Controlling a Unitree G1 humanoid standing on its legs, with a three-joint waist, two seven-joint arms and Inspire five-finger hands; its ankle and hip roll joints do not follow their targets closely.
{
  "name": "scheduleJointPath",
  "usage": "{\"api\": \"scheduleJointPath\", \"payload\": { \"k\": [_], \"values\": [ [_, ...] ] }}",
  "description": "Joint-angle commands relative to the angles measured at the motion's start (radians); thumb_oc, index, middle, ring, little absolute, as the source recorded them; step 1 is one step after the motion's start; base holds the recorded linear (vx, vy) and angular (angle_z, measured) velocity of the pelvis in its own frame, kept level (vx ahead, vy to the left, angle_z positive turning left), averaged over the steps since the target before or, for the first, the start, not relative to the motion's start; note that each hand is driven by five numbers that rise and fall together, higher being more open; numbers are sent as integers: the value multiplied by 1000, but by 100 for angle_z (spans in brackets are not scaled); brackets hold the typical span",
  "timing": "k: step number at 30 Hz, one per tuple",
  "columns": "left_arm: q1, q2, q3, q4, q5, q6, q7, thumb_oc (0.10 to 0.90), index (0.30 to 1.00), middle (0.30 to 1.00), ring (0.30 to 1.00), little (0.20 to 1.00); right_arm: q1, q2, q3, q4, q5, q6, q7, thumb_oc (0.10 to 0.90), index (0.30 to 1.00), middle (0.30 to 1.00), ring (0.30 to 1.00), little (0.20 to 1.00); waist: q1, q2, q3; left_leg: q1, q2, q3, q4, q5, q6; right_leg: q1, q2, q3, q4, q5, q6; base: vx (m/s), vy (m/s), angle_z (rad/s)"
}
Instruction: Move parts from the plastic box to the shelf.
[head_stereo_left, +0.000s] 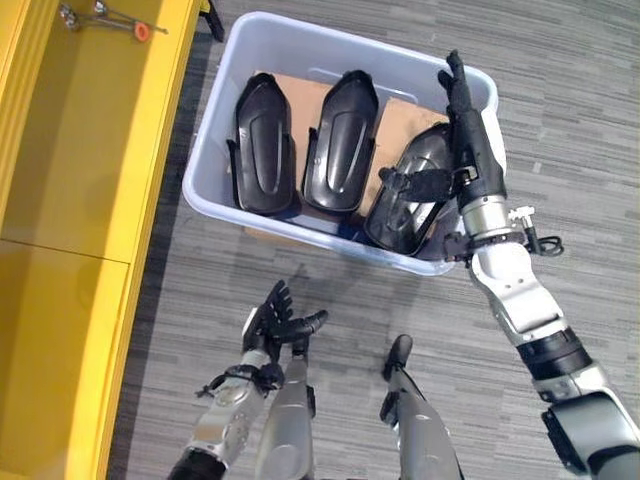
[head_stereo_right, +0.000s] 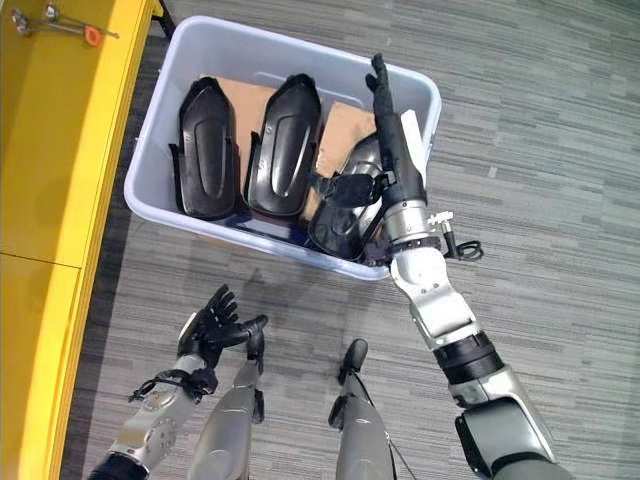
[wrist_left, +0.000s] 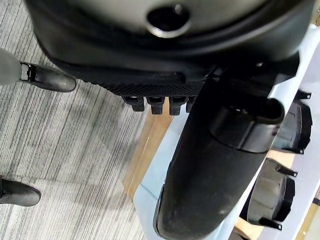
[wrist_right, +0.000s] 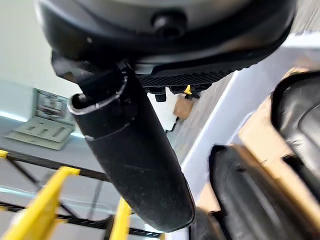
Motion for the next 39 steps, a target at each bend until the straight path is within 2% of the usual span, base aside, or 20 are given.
{"api": "scheduleJointPath", "payload": {
  "k": [1,11,25,31,35,39],
  "values": [
    [27,45,-9,-121,-5,-76,2,900,1000,1000,1000,1000,-147,-23,12,-4,0,-57,-46,900,1000,1000,1000,1000,7,-27,-37,11,54,46,98,-135,-23,-29,-106,-17,133,-70,27,0,0,0],
    [13,49,-26,-125,-24,-85,9,900,1000,1000,1000,1000,-243,-27,51,158,57,-49,-41,900,1000,1000,1000,1000,21,-9,-10,-8,45,44,95,-133,-21,-52,-112,-15,145,-73,30,4,2,1],
    [-8,42,-51,-117,-43,-85,24,900,1000,1000,1000,1000,-211,69,74,286,230,-51,6,900,1000,1000,1000,1000,26,7,21,-28,37,41,94,-129,-17,-82,-117,-7,154,-72,28,0,1,0],
    [-12,49,-67,-117,-61,-82,12,900,1000,1000,1000,1000,-255,84,62,423,454,-65,73,900,1000,1000,1000,1000,37,17,31,-36,38,36,92,-126,-18,-89,-120,-14,155,-72,29,0,0,0],
    [-14,47,-86,-106,-83,-75,6,900,1000,1000,1000,1000,-301,108,-8,566,625,-87,68,900,1000,1000,1000,1000,48,32,36,-41,34,34,88,-126,-18,-94,-123,-16,158,-74,32,0,0,0],
    [-23,38,-95,-97,-91,-73,10,900,1000,1000,1000,1000,-314,121,-38,618,686,-93,65,900,1000,1000,1000,1000,52,41,36,-47,31,31,88,-127,-18,-100,-122,-17,162,-78,32,8,-2,0]
  ]
}}
